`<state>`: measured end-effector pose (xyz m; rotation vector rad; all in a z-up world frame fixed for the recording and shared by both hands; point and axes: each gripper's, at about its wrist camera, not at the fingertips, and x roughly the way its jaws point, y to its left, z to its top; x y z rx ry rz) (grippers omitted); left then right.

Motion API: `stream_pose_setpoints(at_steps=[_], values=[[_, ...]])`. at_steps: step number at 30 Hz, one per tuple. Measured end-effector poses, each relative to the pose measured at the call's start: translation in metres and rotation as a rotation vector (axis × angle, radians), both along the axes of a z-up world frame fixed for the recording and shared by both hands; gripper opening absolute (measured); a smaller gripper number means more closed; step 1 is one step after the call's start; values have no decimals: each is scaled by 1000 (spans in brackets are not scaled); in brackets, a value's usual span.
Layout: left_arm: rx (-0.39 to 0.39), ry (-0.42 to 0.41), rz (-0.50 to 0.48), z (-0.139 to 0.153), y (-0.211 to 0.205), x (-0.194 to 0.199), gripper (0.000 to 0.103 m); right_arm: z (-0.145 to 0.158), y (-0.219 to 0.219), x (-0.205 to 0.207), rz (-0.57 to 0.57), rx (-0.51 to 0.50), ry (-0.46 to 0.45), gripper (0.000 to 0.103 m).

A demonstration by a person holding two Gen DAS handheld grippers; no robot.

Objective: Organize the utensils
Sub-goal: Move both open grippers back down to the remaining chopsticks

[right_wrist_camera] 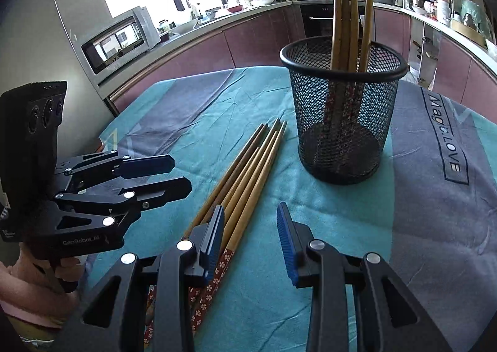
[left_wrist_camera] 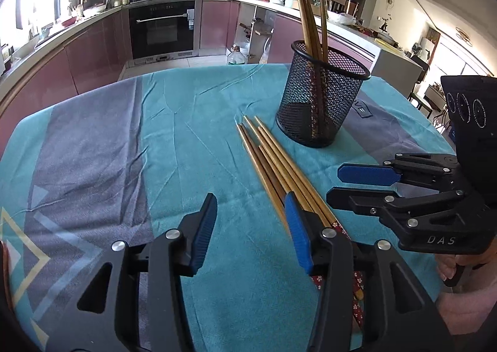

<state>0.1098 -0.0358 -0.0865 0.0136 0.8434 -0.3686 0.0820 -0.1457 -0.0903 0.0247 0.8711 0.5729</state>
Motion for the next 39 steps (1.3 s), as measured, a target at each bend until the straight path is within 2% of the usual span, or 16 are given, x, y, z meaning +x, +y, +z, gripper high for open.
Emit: stream_pose_setpoints(at_steps=[14, 28, 39], values=[[43, 31, -21, -12, -21, -1, 45, -10, 14, -6, -24, -89, -14, 32], [59, 40, -22, -17, -23, 0, 44, -12, 12, -6, -36, -113, -16, 31], [76, 37, -18, -17, -20, -2, 34, -12, 12, -7, -38, -130, -21, 28]])
